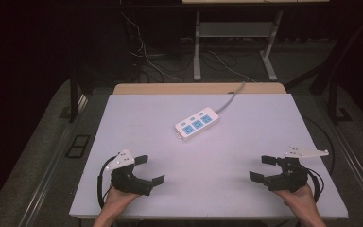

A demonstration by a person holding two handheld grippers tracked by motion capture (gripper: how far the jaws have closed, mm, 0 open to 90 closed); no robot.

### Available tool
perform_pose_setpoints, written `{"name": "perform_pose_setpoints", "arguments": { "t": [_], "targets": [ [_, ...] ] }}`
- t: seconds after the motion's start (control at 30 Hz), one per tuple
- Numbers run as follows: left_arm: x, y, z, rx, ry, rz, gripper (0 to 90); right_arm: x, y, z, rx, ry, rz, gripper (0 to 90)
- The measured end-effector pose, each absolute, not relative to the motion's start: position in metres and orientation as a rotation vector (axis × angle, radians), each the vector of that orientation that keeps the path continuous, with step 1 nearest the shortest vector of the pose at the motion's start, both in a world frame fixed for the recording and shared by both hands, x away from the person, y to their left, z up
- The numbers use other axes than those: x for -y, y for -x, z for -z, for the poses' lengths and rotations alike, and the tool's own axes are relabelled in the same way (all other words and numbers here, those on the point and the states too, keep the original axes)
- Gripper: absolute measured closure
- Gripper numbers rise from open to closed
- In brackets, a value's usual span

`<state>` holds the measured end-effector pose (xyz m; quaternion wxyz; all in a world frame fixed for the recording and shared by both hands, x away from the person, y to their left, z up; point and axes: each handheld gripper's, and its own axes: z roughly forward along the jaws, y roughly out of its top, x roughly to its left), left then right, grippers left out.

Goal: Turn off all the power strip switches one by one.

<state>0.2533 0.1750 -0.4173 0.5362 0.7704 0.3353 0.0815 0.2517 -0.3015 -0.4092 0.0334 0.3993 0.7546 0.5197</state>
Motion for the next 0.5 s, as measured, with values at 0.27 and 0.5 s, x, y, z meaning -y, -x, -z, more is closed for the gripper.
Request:
{"name": "perform_pose_setpoints", "arguments": {
  "t": [0.27,0.5],
  "targets": [
    [-0.1738,-0.2522,0.4171,-0.803,-1.854,-0.220,0.0,0.3017,-0.2512,0.4111,-2.336,-1.235,-1.593,3.5],
    [-0.1739,-0.2515,0.4161,-0.800,-1.844,-0.218,0.0,0.2997,-0.2512,0.4122,-2.353,-1.225,-1.584,3.5]
  ]
}}
